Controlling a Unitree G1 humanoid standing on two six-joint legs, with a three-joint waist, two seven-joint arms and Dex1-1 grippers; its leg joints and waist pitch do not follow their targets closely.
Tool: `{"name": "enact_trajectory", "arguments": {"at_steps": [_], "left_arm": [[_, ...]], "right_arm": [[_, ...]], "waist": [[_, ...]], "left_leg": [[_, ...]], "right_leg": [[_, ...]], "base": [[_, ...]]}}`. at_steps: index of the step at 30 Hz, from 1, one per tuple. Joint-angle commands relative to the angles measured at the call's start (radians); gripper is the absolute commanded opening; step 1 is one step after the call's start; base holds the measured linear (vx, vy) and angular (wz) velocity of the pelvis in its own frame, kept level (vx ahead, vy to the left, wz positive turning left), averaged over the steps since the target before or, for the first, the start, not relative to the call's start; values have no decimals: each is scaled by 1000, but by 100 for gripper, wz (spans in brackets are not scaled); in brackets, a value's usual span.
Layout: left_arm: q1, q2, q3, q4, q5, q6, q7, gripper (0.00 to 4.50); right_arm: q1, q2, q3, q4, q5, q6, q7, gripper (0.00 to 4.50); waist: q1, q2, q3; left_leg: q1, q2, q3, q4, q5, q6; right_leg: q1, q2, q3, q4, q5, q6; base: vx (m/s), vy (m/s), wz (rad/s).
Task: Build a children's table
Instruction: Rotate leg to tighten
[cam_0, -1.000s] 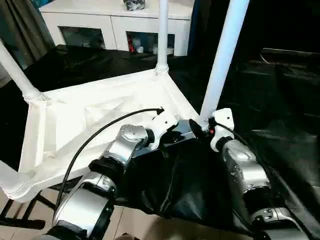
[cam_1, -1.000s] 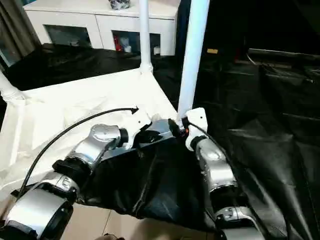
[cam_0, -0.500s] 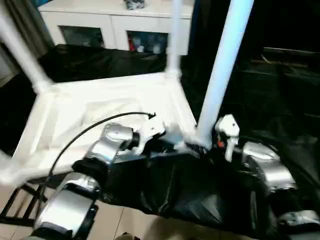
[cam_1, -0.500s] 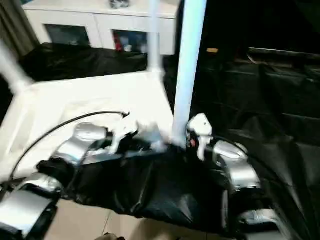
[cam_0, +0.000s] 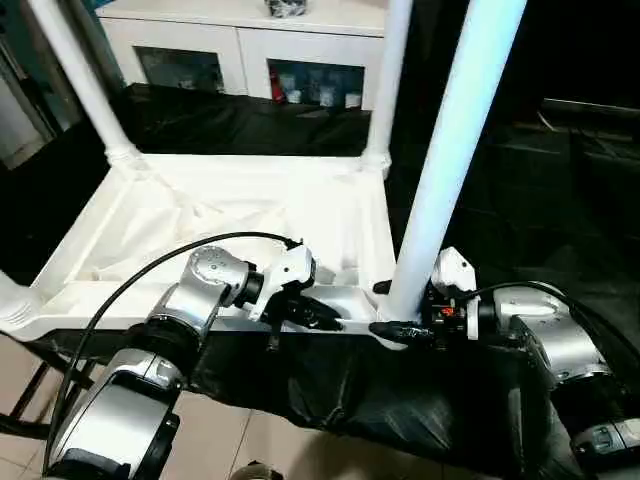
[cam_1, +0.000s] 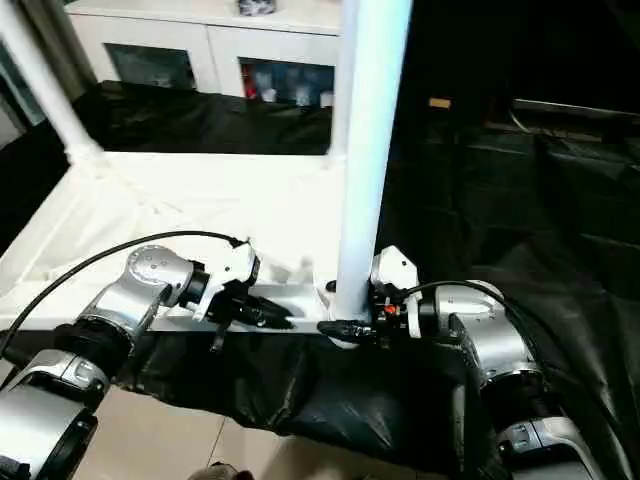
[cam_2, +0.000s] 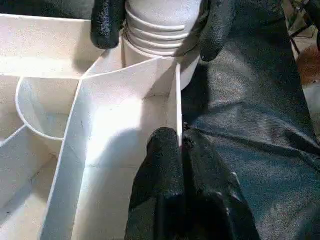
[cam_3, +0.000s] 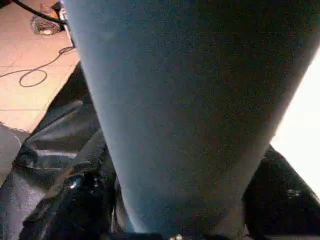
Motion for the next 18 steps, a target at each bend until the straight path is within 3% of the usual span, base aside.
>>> {"name": "enact_trajectory", "arguments": {"at_steps": [1,4,7,12,15,18], "left_arm": [[-1,-8,-6,-36,-21,-12,-30,0],[-3,-13,2,-33,-23,7,-12,0],[-25,-46,20,-5,4,56,137,0],[-55,-133,42,36,40,118,392,0],[-73,-201,44,63,62,150,537,0],[-85,-241,27,84,89,141,621,0]], "right_arm": [[5,2,13,-33,13,16,12,282],[15,9,7,-39,19,42,-7,275],[34,62,-26,-18,-13,72,-179,272],[11,186,-95,80,-91,75,-574,271],[-35,288,-158,151,-86,101,-829,271],[-61,351,-171,176,-97,75,-931,271]], "waist": [[-1,-17,-71],[1,-14,-71],[-3,-15,-68],[-24,-17,-62],[-35,-17,-65],[-40,-9,-67]], "left_leg": [[13,56,-12,-63,-162,106],[13,55,-12,-63,-163,104],[14,56,-12,-66,-168,89],[19,48,-17,-75,-236,27],[19,44,-16,-72,-227,27],[20,42,-16,-72,-222,32]], "right_leg": [[54,-74,43,-63,-181,-257],[54,-75,43,-63,-186,-255],[51,-74,43,-66,-201,-248],[50,-75,43,-84,-348,-204],[48,-74,47,-85,-329,-195],[49,-72,46,-85,-301,-197]], "base": [[0,0,0],[0,0,0],[0,0,0],[0,0,0],[0,0,0],[0,0,0]]}}
